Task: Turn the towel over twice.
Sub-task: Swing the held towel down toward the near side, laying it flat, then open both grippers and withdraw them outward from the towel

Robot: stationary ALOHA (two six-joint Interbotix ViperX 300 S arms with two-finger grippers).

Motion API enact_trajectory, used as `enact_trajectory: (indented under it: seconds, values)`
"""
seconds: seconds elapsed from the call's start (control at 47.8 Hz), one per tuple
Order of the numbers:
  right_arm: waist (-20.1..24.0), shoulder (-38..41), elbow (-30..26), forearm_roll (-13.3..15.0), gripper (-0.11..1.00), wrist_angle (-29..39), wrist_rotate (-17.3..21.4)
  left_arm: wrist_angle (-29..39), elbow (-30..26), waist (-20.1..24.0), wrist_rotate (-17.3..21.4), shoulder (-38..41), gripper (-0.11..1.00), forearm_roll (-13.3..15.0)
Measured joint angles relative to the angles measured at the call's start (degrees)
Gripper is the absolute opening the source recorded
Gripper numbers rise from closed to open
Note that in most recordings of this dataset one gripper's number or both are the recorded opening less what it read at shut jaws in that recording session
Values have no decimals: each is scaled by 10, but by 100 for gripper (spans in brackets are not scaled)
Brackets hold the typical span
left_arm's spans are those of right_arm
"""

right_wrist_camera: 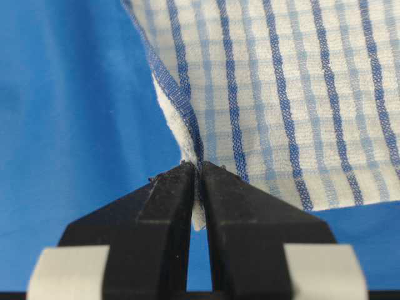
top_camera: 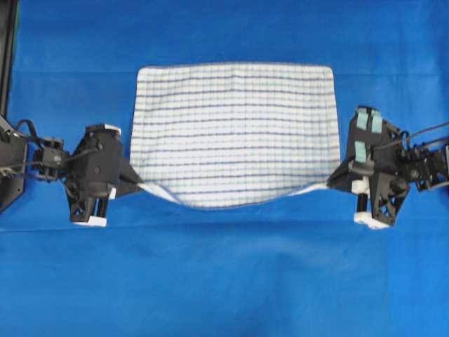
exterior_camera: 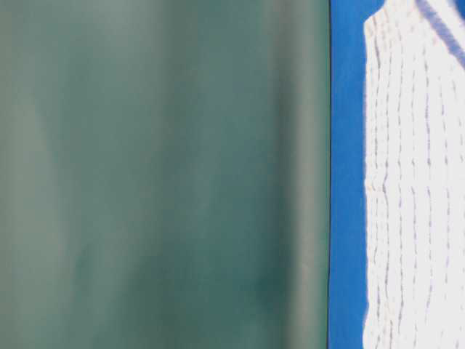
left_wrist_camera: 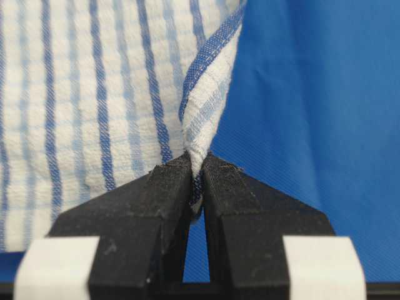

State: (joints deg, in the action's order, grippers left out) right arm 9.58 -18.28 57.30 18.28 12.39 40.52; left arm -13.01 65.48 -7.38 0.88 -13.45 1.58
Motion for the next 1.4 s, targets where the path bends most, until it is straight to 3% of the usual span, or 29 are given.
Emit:
enact_trajectory:
  seconds: [0.314,0.712,0.816,0.921,1.047,1.235,1.403]
  values:
    - [50,33,0,0,7,-17,52,-2,1,-54,-25,3,2,0]
    - [56,67,-13,0,9,-18,57,22,-2,-54,-25,5,4,0]
    - [66,76,-21,0,38,-15,57,34,-6,-55,-27,8,23,0]
    - [79,79,-27,0,63,-10,57,45,-14,-62,-31,8,56,0]
    - [87,79,-33,0,63,-4,57,65,-28,-72,-28,7,86,0]
    - [88,64,-39,11,62,25,55,105,-46,-71,-29,-4,80,-1]
    - [77,11,-47,40,62,58,51,138,-64,-70,-25,-44,80,0]
